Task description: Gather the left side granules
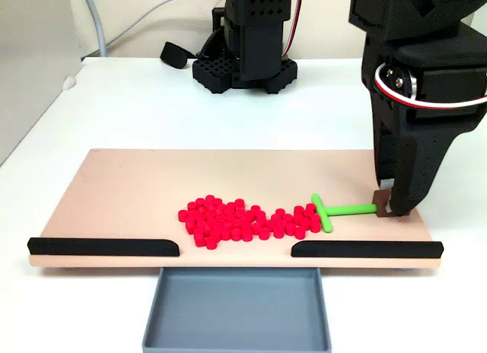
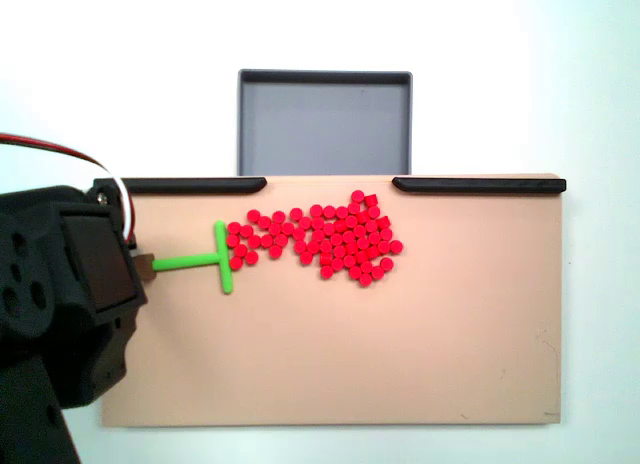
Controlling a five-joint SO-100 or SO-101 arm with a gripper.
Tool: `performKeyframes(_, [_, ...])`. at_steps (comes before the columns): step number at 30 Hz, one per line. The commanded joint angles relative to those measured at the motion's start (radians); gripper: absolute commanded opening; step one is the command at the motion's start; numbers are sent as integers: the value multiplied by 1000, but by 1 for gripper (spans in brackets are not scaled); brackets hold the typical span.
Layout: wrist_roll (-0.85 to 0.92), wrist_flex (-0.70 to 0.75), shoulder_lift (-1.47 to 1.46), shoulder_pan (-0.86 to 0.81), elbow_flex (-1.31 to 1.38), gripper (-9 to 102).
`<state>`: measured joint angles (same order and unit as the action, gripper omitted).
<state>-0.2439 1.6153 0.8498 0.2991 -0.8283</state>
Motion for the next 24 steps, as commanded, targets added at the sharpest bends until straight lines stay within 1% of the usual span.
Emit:
performKeyframes(1, [-3, 6, 11, -12, -8, 0])
performKeyframes(24, [17, 5, 11, -40, 9, 0])
